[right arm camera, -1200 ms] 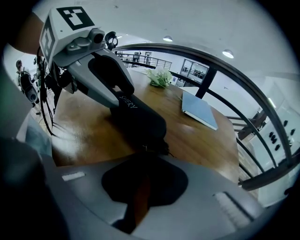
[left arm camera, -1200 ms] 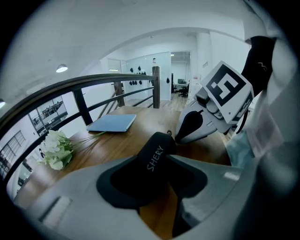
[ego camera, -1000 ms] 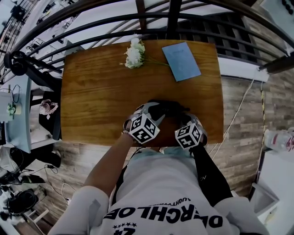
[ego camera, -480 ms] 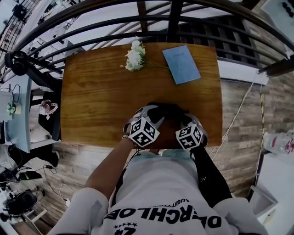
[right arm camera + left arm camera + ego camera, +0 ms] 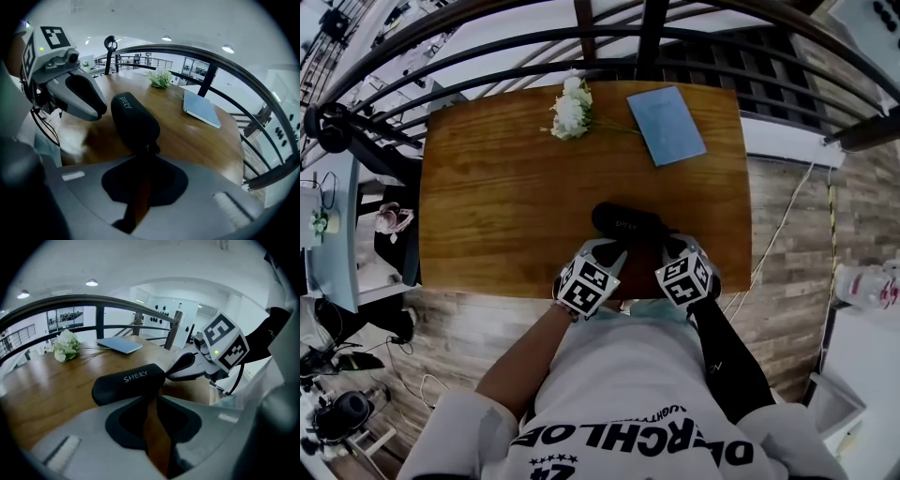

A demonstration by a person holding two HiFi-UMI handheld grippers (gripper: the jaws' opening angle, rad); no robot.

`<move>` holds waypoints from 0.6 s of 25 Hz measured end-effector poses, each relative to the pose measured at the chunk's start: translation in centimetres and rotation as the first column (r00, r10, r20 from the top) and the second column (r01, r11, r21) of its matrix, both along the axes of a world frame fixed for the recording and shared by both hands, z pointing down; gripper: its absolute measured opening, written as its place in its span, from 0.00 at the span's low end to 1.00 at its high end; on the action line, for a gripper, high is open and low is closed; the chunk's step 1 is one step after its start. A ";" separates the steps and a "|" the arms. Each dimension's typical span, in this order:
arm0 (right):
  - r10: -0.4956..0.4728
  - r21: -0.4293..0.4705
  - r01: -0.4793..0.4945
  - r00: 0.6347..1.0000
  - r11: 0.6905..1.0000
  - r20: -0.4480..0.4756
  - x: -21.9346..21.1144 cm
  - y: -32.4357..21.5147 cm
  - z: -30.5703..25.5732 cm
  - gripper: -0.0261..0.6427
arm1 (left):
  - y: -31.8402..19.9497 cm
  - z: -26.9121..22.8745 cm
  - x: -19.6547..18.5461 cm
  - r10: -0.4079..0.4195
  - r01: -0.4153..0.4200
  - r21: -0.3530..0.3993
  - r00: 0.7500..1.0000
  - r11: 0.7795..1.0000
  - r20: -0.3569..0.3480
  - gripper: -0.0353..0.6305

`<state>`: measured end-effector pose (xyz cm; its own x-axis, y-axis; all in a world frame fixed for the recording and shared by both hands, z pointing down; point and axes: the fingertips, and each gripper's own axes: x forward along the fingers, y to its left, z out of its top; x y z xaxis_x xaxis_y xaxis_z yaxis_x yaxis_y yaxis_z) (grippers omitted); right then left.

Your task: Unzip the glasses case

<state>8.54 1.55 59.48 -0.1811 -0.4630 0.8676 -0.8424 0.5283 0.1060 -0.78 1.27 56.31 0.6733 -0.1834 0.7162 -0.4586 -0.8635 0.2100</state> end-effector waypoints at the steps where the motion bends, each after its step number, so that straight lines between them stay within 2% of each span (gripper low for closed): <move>1: -0.015 -0.001 0.015 1.000 1.000 0.002 -0.4 0.2 0.0 0.08 | -0.3 0.1 -0.2 -0.018 0.017 -0.001 1.000 1.000 -0.006 0.16; 8: -0.139 -0.009 0.140 0.990 0.990 0.014 -4.6 1.8 -0.1 0.08 | -3.0 0.3 -2.6 -0.112 0.112 0.029 0.993 0.993 0.022 0.16; 12: -0.180 -0.003 0.180 0.983 0.984 0.024 -6.3 1.9 -0.3 0.08 | -3.7 0.3 -4.1 -0.117 0.110 0.070 0.988 0.991 0.104 0.13; 15: -0.190 0.000 0.190 0.981 0.982 0.023 -6.8 1.8 -0.2 0.08 | -4.3 -1.8 -3.7 -0.107 0.094 0.140 0.991 0.986 0.085 0.13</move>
